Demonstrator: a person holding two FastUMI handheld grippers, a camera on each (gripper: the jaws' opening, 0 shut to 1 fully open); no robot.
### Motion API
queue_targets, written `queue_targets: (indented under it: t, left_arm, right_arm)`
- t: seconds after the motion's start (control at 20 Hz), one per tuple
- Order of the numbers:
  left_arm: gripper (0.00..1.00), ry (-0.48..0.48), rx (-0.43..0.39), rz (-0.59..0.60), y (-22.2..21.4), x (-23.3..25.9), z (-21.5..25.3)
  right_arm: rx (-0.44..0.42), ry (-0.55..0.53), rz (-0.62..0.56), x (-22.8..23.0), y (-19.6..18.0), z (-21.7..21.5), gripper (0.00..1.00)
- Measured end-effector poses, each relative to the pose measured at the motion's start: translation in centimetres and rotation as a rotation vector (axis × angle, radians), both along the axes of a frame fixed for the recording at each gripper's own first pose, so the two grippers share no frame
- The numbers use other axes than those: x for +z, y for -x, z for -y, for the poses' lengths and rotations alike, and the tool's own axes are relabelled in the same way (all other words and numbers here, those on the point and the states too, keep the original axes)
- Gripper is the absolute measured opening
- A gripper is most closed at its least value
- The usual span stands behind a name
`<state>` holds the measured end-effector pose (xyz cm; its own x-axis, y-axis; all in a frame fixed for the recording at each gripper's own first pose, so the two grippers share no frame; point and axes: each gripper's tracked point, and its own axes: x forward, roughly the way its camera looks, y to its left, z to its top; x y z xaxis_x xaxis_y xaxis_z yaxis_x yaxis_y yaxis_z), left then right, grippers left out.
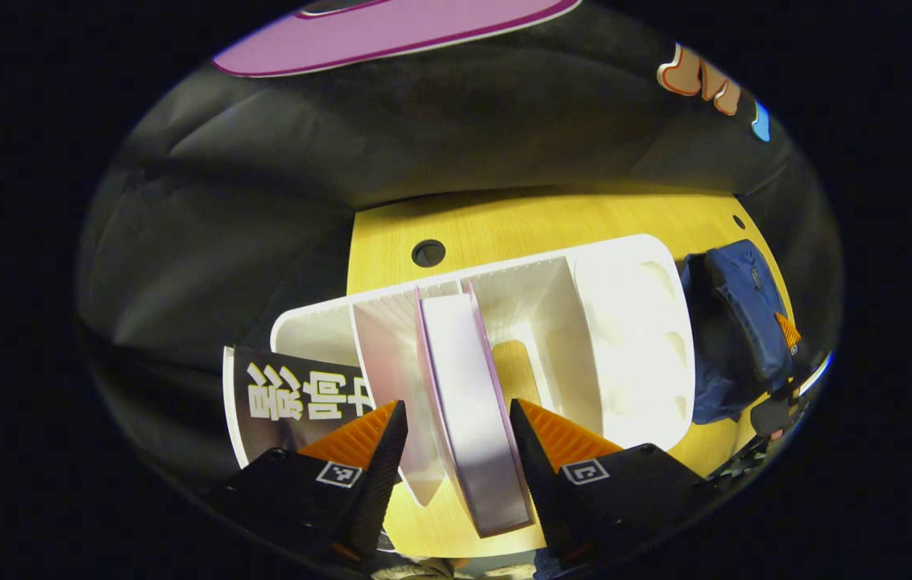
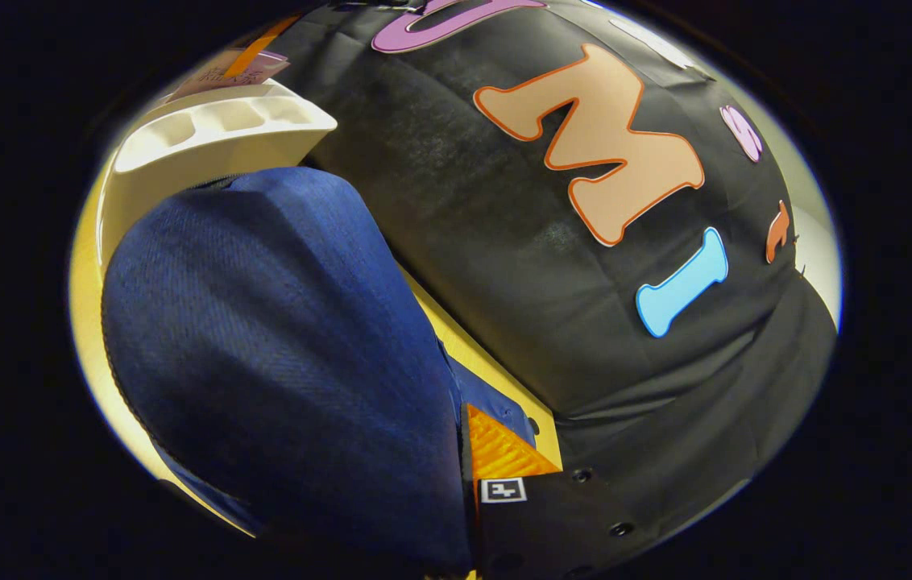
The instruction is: Open the schoolbag, grab two books from the bookshelf and put them into the schoolbag.
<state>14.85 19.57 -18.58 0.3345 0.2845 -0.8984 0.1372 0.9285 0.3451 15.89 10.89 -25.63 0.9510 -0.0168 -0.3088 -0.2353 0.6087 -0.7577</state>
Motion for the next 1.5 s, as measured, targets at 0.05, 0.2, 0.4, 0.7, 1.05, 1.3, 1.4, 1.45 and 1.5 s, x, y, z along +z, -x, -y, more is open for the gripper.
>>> queue_targets:
  t: [0.05,0.2,0.4,0.7,1.05,1.3,1.4,1.45,1.5]
  left_arm:
    - [0.75,-0.005,0.011,-0.020,0.2,-0.3,-0.5]
    - [0.73,-0.005,0.043,-0.078,0.7,-1.4,-2.0]
    - [0.67,0.018,0.095,-0.125,0.7,-3.6,-2.9]
    - [0.44,-0.003,0.099,-0.188,0.7,-4.7,-3.1]
    - [0.43,-0.022,0.179,-0.197,2.0,-3.2,-3.1]
    - [0.43,0.017,0.259,-0.182,4.6,0.4,-1.5]
    - [0.43,0.052,0.295,-0.160,5.6,2.2,-0.7]
    - [0.43,0.057,0.305,-0.146,6.0,3.4,-0.3]
    - [0.43,0.057,0.310,-0.127,6.4,4.5,-0.1]
  right_arm:
    - [-0.001,-0.005,0.000,0.1,0.1,0.1,0.08]
    - [-0.001,-0.010,0.002,0.4,0.0,0.4,0.08]
    - [0.000,-0.001,0.001,0.4,0.2,0.6,0.08]
    - [-0.006,-0.004,0.002,0.4,0.1,0.6,0.08]
    - [-0.007,-0.030,-0.001,0.6,0.1,0.9,0.08]
    - [-0.008,-0.083,0.001,1.5,0.1,1.4,0.08]
    - [0.002,-0.093,-0.002,1.8,0.2,1.6,0.08]
    - [0.007,-0.100,-0.003,2.0,0.2,1.9,0.08]
    - [0.010,-0.110,-0.004,2.2,0.1,2.0,0.08]
